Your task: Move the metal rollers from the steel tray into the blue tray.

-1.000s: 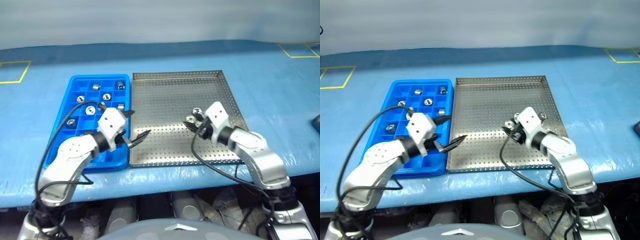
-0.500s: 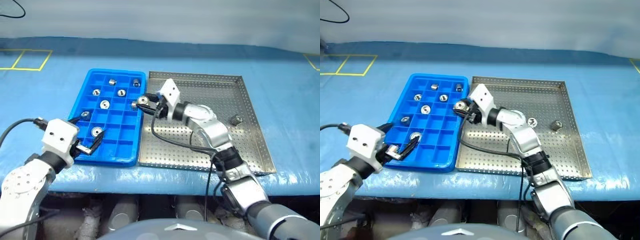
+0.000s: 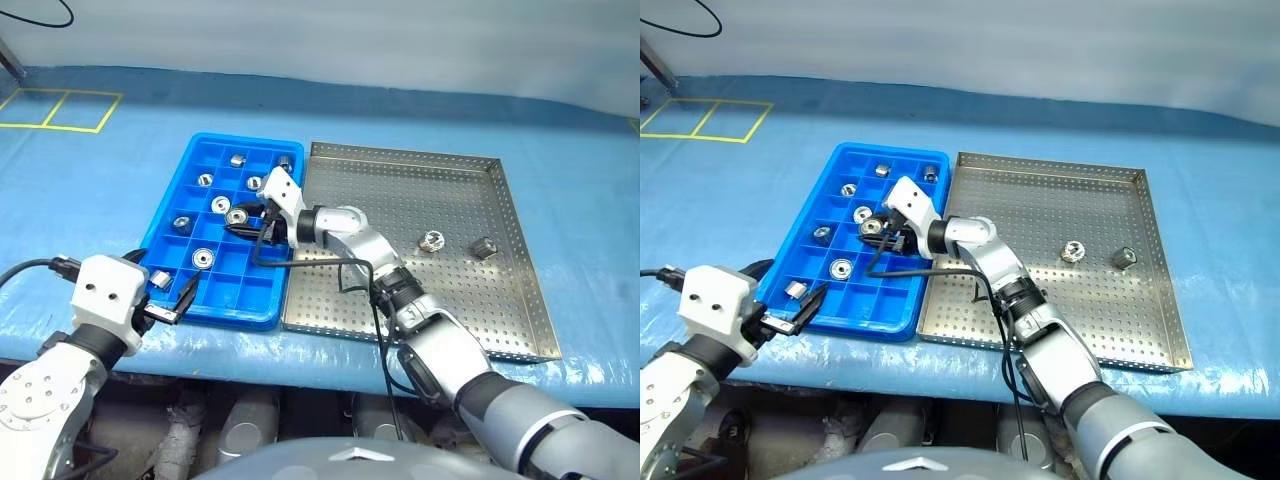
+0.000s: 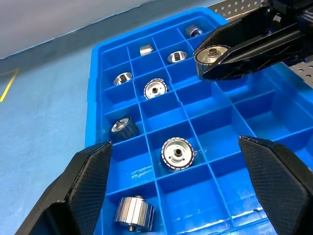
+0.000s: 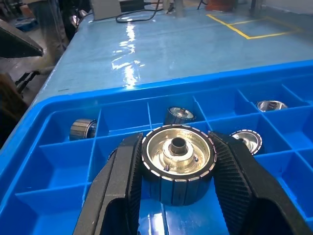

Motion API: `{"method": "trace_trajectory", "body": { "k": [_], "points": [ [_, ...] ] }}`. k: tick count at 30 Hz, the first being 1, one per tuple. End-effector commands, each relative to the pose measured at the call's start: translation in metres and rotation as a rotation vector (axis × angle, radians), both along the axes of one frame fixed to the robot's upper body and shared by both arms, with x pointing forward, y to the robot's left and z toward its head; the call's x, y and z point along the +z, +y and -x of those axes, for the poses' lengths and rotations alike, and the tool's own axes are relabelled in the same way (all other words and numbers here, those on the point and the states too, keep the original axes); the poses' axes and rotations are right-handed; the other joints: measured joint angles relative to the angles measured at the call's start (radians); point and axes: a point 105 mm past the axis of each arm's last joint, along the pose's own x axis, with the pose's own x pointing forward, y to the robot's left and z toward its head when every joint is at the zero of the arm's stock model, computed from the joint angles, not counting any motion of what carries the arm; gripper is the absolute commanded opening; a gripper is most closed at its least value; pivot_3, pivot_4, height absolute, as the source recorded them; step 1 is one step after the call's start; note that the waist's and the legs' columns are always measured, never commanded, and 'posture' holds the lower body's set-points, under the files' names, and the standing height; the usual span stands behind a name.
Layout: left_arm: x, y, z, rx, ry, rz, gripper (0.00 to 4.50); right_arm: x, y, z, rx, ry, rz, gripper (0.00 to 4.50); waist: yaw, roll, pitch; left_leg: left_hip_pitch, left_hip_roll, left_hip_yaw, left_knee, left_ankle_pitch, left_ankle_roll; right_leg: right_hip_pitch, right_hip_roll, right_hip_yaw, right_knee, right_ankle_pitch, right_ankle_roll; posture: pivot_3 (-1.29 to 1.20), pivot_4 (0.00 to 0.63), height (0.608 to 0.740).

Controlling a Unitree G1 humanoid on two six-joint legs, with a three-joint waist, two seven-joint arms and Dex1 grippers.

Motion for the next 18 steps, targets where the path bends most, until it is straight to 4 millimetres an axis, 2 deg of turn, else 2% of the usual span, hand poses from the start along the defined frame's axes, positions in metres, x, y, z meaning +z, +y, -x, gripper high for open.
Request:
{"method": "trace_trajectory", "body": {
  "k": [1,9,11,15,18],
  "points": [
    [0.013,-0.006,0.002,-0.020,-0.055,-0.025,4.50,0.014,0.009,-0.005,0.003,-0.044,-0.031,1.70,0.003,0.000,0.000,0.000,0.000,0.000,-0.003,0.001,-0.001,-0.001,0.000,0.000,0.000,0.000,-0.001,0.20,0.150,0.740],
    [0.014,-0.007,-0.001,-0.027,-0.057,-0.027,4.50,0.005,0.013,-0.011,-0.026,0.009,-0.015,1.70,0.008,0.000,0.000,0.000,0.002,-0.006,-0.010,0.004,-0.006,-0.003,0.000,-0.006,0.000,-0.003,-0.007,0.19,0.150,0.740],
    [0.013,-0.008,-0.001,-0.030,-0.058,-0.028,4.50,0.007,0.012,-0.015,-0.050,0.001,-0.028,2.41,0.008,0.000,0.000,0.000,0.001,-0.007,-0.010,0.004,-0.006,-0.003,0.000,-0.006,0.000,-0.003,-0.007,0.19,0.150,0.740],
    [0.012,-0.010,-0.003,-0.039,-0.055,-0.023,4.50,0.016,0.008,-0.022,-0.102,-0.055,-0.064,3.55,0.008,0.000,0.000,0.000,0.001,-0.008,-0.010,0.004,-0.006,-0.002,0.001,-0.007,0.001,-0.003,-0.007,0.19,0.150,0.740],
    [0.011,-0.013,-0.005,-0.054,-0.053,-0.017,4.50,0.023,0.004,-0.024,-0.112,-0.070,-0.091,3.55,0.007,0.000,0.000,0.000,0.001,-0.008,-0.010,0.005,-0.007,-0.002,0.002,-0.007,0.001,-0.003,-0.007,0.17,0.150,0.740]
  ]
}}
